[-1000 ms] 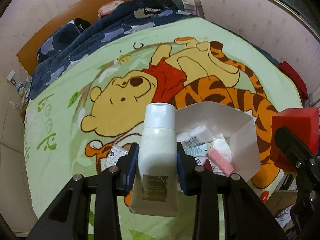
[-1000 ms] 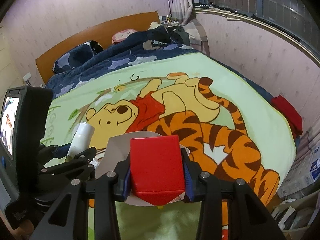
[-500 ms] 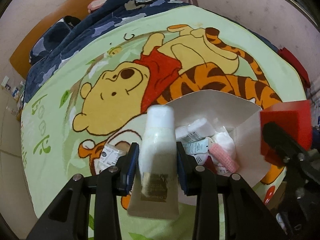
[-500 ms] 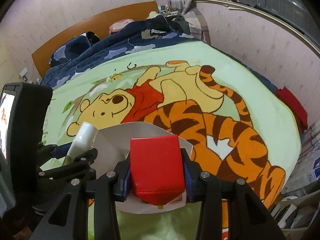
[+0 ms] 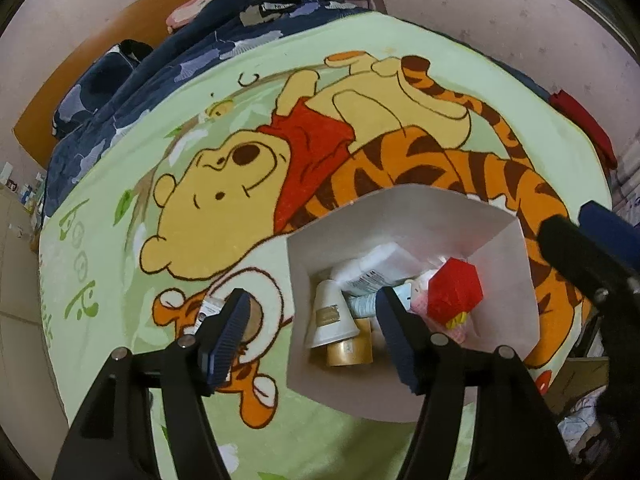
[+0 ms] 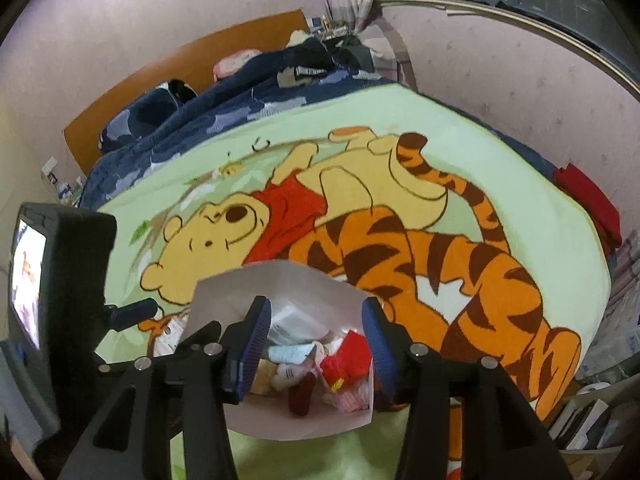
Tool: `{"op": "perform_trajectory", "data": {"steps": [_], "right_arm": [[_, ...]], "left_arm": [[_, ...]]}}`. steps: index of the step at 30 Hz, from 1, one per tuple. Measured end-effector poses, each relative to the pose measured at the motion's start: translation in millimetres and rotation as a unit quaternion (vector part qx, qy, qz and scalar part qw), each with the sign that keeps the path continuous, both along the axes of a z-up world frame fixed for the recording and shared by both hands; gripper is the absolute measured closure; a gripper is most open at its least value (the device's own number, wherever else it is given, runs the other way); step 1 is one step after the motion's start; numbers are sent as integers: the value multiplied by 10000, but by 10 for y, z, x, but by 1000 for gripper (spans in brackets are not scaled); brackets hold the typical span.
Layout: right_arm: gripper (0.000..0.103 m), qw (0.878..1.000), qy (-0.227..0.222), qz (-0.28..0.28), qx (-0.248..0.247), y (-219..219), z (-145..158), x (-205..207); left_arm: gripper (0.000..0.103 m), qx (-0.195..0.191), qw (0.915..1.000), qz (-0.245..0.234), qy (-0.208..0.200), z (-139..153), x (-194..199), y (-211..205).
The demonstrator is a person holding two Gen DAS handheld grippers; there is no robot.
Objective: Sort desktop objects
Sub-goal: 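Release the white tube and red cube into the white paper box, then withdraw both tools from the box toward the blue sponge and white packet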
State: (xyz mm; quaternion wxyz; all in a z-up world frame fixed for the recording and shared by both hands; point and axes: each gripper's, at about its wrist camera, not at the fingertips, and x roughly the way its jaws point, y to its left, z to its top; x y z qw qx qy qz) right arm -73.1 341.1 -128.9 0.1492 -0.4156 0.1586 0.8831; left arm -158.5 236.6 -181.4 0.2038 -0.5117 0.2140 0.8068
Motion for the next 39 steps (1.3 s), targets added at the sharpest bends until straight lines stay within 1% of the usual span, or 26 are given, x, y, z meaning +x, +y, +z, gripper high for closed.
{"op": "perform_trajectory", "data": {"steps": [5, 9, 10, 12, 14, 19, 26, 32, 36, 39], "right_arm": [[54, 9997, 224, 64, 66, -118, 309, 165], [53, 9990, 277, 302, 151, -341, 469, 287], [53, 9987, 280, 391, 166, -432, 502, 315], [53, 9982, 283, 516, 149, -575, 537, 362], [53, 9974, 238, 660, 142, -730, 562, 409], [53, 9956, 160, 908, 188, -1013, 609, 594], [53, 9951, 201, 938, 218, -1170, 714, 840], [53, 9949, 288, 937, 256, -1198, 781, 930], [53, 9946, 323, 952, 246, -1199, 790, 968], [52, 9941, 297, 1012, 234, -1223, 761, 951]], "left_arm": [[37, 202, 9994, 196, 198, 289, 71, -236], [36, 337, 9980, 454, 278, 520, 180, -594], [34, 367, 9973, 568, 288, 584, 224, -728], [30, 392, 9961, 724, 303, 651, 297, -916], [29, 413, 9947, 902, 279, 713, 413, -1136], [29, 454, 9926, 1095, 249, 794, 674, -1435], [29, 481, 9925, 1033, 442, 970, 950, -1527], [29, 480, 9925, 946, 607, 1096, 1089, -1515], [29, 481, 9924, 925, 647, 1138, 1153, -1513], [29, 456, 9922, 1000, 588, 1120, 1167, -1539]]}}
